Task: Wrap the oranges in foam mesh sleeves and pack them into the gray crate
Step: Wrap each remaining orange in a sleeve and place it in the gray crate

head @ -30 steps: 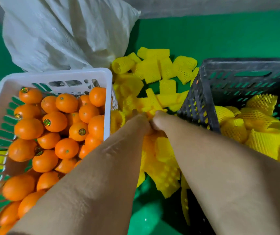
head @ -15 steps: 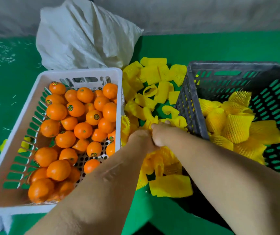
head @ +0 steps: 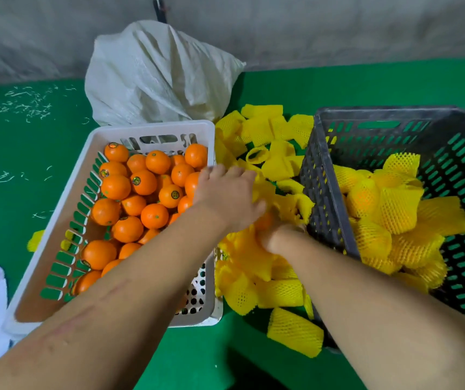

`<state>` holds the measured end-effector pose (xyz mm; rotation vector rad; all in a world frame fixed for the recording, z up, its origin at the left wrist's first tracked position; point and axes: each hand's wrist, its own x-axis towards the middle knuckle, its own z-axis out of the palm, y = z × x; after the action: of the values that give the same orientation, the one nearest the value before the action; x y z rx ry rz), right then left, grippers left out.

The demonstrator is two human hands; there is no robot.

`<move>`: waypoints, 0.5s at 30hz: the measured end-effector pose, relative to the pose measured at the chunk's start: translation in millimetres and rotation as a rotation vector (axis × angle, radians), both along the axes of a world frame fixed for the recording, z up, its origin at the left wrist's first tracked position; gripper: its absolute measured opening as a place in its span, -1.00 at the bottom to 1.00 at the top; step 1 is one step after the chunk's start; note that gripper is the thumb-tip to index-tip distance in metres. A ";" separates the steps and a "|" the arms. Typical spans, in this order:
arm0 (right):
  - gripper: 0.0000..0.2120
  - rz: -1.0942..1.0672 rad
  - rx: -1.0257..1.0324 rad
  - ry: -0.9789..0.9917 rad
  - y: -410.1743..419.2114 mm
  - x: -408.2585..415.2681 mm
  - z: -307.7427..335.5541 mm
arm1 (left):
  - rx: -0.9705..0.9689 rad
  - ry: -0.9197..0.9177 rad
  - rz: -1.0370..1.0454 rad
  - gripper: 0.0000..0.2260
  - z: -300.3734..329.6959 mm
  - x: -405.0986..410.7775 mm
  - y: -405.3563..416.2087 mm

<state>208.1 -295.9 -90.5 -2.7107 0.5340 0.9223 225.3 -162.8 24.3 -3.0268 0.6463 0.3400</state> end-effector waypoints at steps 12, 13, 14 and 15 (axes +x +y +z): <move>-0.23 0.247 0.118 -0.493 -6.3 -45.8 91.5 | 0.081 0.074 -0.051 -0.30 -54.9 -73.8 -30.5; -0.25 0.225 0.182 -0.537 -6.2 -57.7 91.1 | 0.086 0.031 -0.063 -0.25 -47.4 -83.1 -24.4; -0.27 0.195 0.242 -0.570 -5.1 -70.7 88.8 | 0.046 -0.024 -0.067 -0.22 -46.1 -92.3 -14.7; -0.28 0.160 0.307 -0.594 -3.0 -82.8 86.0 | -0.038 -0.085 -0.093 -0.25 -46.3 -101.2 -1.8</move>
<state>125.4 -298.9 -4.5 -2.5784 0.0499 0.1698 124.1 -164.6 -22.0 -3.0138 0.7927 0.1979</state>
